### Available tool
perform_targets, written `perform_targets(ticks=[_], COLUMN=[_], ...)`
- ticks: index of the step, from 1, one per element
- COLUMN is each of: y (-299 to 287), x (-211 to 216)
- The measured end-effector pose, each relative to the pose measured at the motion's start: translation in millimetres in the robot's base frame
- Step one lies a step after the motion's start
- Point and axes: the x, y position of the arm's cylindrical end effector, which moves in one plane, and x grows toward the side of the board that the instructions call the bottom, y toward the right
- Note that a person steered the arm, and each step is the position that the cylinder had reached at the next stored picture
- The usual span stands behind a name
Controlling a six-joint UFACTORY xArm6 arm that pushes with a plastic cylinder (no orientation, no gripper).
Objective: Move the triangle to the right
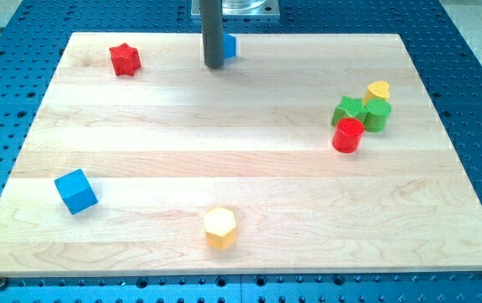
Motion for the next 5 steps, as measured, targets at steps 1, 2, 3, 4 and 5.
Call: perform_targets(ticks=[1, 2, 3, 4, 5], y=[-15, -52, -27, -8, 44], x=[-24, -48, -66, -41, 8])
